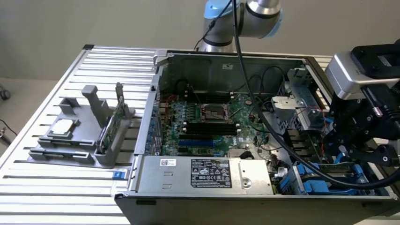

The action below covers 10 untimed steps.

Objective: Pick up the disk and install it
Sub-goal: 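Insert the first disk wire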

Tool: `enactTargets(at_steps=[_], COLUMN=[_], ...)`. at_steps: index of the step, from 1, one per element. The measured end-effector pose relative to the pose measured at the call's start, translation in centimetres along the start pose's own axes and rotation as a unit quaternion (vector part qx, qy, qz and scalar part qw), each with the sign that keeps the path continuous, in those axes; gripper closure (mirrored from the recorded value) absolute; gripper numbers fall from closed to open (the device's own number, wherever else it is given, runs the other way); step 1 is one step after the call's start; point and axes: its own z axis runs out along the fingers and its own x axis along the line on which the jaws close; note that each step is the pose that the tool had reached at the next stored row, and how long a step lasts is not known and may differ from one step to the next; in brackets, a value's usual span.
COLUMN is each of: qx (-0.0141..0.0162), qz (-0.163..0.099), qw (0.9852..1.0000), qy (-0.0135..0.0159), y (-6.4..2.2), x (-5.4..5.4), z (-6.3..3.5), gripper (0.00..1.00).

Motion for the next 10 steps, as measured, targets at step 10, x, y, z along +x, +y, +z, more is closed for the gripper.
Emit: enactTargets(at_steps=[10], qx=[0.0099], qz=[0.069], qw=[0.9976], qy=[-0.0006], y=[0.0], x=[0.0], z=[0.0], gripper=[0.75])
